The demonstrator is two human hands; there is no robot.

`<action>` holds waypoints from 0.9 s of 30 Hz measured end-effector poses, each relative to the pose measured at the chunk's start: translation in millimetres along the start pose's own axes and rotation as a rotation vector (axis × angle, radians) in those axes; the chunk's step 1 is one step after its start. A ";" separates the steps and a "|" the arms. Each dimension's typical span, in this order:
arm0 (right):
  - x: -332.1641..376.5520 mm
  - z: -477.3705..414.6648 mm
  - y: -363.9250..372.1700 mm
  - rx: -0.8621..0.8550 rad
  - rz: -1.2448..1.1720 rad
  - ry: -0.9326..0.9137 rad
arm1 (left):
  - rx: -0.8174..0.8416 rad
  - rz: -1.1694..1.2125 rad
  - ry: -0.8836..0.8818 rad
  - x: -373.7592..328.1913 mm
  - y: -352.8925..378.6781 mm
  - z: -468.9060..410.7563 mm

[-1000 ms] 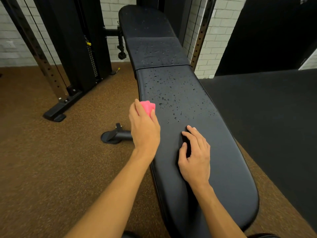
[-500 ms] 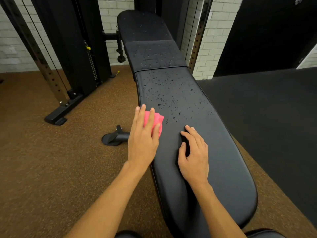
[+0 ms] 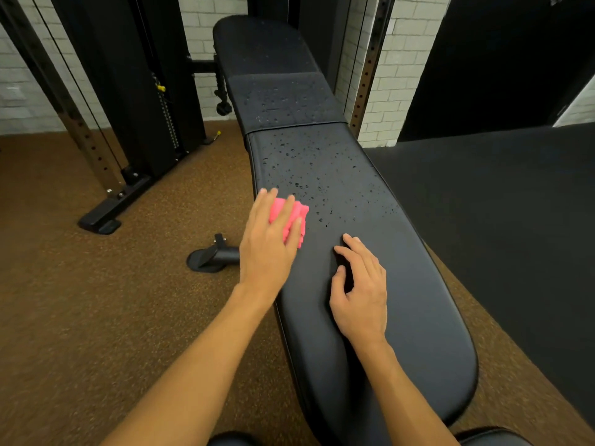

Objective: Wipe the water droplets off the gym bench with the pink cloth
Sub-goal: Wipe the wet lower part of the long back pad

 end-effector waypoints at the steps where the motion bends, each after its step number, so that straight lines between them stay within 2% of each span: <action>1: 0.3 -0.2 -0.6 -0.001 -0.004 0.003 | 0.007 0.005 -0.025 -1.8 2.1 -11.9; 4: 0.7 -1.2 -1.6 -0.002 -0.012 0.013 | -0.008 -0.010 -0.036 -7.1 8.3 -25.5; 8: 0.1 -0.2 -2.7 -0.014 -0.040 0.031 | 0.018 -0.080 0.034 -13.6 9.7 5.4; 14: -0.3 -0.4 -9.2 -0.050 -0.205 0.144 | 0.249 -0.034 0.111 -18.8 4.1 52.2; 18: 13.5 -4.9 -13.7 -0.093 -0.239 0.230 | 0.322 0.108 0.106 -17.0 -8.8 60.4; 23: 46.5 -15.6 0.7 -0.065 -0.157 0.075 | 0.140 0.240 -0.047 1.9 -31.6 45.0; 27: 67.1 -17.9 20.3 0.126 -0.007 -0.066 | 0.008 0.313 -0.233 16.1 -36.0 15.8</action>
Point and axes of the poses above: each hand's wrist, its own z-axis away from the middle knuckle, its own y-axis out of the palm, x = y × z, the point moved 3 cm from there along -z, towards the middle knuckle, and after that the axes turned 10 degrees about -y, right-handed, at the moved point
